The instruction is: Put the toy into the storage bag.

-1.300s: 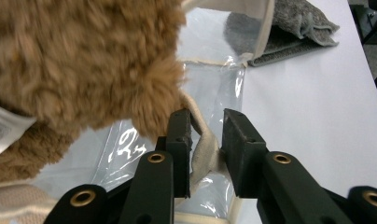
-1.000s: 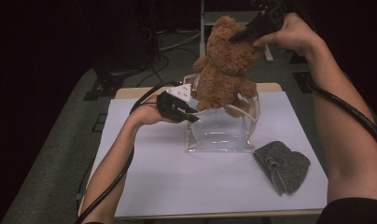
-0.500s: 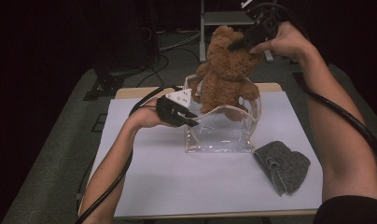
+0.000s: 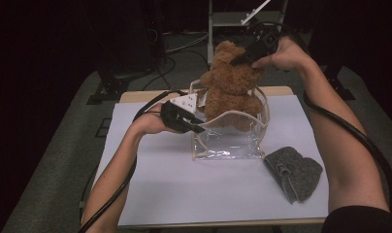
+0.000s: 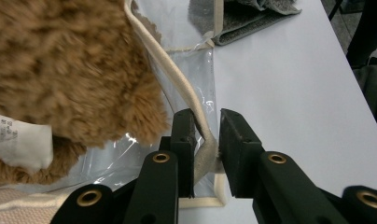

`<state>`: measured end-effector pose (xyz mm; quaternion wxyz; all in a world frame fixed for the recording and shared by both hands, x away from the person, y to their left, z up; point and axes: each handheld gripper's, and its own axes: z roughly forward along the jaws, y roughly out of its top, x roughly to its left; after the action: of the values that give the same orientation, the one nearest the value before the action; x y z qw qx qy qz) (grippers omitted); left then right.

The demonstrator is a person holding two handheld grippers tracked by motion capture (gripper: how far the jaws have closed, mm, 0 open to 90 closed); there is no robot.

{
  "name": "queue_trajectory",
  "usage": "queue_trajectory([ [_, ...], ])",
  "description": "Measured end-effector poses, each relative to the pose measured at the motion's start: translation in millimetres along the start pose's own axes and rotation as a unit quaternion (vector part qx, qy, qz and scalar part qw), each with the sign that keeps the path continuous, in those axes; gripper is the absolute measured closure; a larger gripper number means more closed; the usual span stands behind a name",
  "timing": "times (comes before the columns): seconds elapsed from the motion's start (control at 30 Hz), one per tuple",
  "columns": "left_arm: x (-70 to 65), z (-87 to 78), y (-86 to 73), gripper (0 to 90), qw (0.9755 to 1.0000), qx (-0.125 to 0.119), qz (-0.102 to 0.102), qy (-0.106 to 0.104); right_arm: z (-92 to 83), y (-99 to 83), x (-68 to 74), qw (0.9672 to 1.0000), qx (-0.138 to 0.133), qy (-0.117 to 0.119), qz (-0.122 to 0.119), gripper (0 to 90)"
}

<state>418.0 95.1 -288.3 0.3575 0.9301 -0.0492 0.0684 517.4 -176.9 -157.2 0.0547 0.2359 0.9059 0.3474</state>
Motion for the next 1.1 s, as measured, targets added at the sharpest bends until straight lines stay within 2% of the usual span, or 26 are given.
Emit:
queue_trajectory([
  [0.07, -0.7, 0.1, -0.4, 75.2, 1.0, 0.0, 0.001, 0.0, 6.5, -4.2, -0.4, 1.0, 0.009, -0.001, 0.002, 63.7],
  [0.27, -0.5, -0.2, -1.7, 75.0, 1.0, -0.002, -0.005, 0.001, 20.8, -13.1, -0.1, 0.9999, 0.011, 0.01, 0.004, 62.9],
  [0.47, 0.3, -0.2, -1.5, 74.6, 0.9999, -0.003, -0.012, 0.003, 39.5, -17.7, 10.5, 0.9993, 0.03, 0.013, -0.016, 62.2],
  [0.67, 0.7, 0.5, -2.1, 74.1, 0.9998, -0.004, -0.019, 0.008, 62.2, -29.1, 22.5, 0.9967, 0.058, 0.041, -0.039, 61.7],
  [0.77, 1.5, 5.2, -1.0, 70.3, 0.9996, -0.007, -0.028, 0.008, 69.2, -35.0, 26.3, 0.9962, 0.06, 0.054, -0.033, 59.4],
  [0.87, 3.2, 11.2, 0.1, 67.3, 0.9995, -0.007, -0.031, 0.006, 72.0, -40.3, 29.2, 0.9964, 0.051, 0.061, -0.031, 55.1],
  [0.93, 2.9, 14.0, 0.6, 66.0, 0.9993, -0.011, -0.035, 0.004, 71.8, -42.9, 30.9, 0.9966, 0.043, 0.06, -0.035, 52.7],
  [1.0, 2.6, 13.2, 1.7, 63.6, 0.9993, -0.012, -0.036, 0.005, 69.5, -44.9, 30.7, 0.9969, 0.037, 0.062, -0.031, 46.3],
  [1.1, 1.9, 9.2, 3.9, 60.9, 0.9988, -0.029, -0.038, 0.008, 62.8, -47.9, 29.0, 0.9974, 0.029, 0.061, -0.022, 40.6],
])
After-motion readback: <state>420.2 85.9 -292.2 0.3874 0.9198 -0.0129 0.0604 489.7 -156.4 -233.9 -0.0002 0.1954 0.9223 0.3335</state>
